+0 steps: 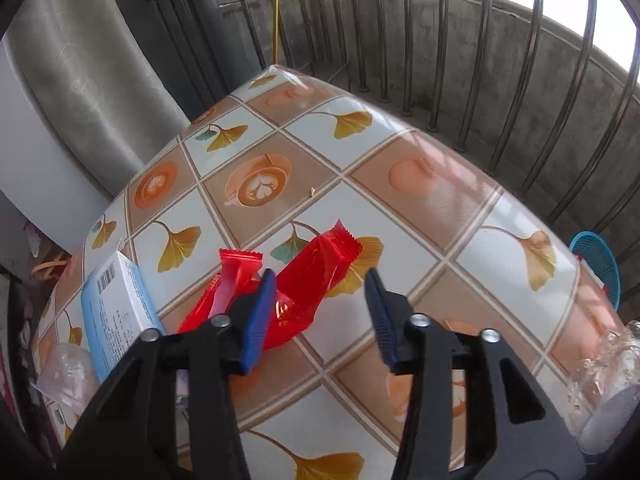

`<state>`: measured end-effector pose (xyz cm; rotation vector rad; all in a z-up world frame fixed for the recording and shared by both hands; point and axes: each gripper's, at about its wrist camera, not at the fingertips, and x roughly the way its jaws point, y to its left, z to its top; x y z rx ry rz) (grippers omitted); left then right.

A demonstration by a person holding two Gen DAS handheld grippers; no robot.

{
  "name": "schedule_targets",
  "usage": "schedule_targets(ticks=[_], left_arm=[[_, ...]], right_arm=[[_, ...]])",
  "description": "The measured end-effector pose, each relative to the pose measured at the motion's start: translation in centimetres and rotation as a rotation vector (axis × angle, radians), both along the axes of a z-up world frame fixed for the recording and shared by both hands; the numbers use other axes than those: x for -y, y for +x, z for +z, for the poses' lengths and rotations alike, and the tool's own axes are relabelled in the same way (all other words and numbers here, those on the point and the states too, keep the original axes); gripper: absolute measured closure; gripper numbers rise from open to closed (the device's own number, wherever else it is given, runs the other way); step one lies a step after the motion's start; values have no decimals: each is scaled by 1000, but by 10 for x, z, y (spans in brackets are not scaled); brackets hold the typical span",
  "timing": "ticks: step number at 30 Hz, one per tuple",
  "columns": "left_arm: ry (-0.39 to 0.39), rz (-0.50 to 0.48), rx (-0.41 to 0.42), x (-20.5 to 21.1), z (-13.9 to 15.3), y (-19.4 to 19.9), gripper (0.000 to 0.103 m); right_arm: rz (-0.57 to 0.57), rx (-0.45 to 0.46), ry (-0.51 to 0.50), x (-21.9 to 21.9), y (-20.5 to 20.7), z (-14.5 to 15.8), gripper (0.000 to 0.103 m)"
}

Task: Collect trash
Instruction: 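Grasp the red candy wrappers with the left tool while the right tool holds the bottle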

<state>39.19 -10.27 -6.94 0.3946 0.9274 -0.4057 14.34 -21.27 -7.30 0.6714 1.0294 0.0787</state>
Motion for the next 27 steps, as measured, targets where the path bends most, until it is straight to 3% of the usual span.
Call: schedule_targets(ticks=[2,3,8,13,15,17,20,22,25,27], left_arm=[[-39,34,-36,-6,-3,7,95],[-68,47,-40,-10,-1,5,99],[-204,21,-91,-30,21,-24,103],[-369,-10,-198,-73,40,-90,103],[-506,-12,-305,-98,42,-116,103],[-706,-14,-451,-125,46,-144,103],[-892,-36,-560,-151,52,-183,103],[-906,-27,-567,-161,50,-202,103],[-753,43,-442,-173,40,-220,96],[-661,81,-373,-174,32,-226,71]], right_arm=[[1,0,-3,1,0,0,44],[0,1,-2,1,-1,1,44],[2,5,8,3,-4,1,45],[22,6,30,1,-6,-1,45],[36,6,40,-2,-8,-2,45],[49,4,54,-6,-11,-2,45],[72,4,89,-12,-16,-2,45],[89,0,108,-16,-18,-4,45],[97,-8,114,-23,-19,-6,45],[98,-16,110,-27,-18,-5,45]])
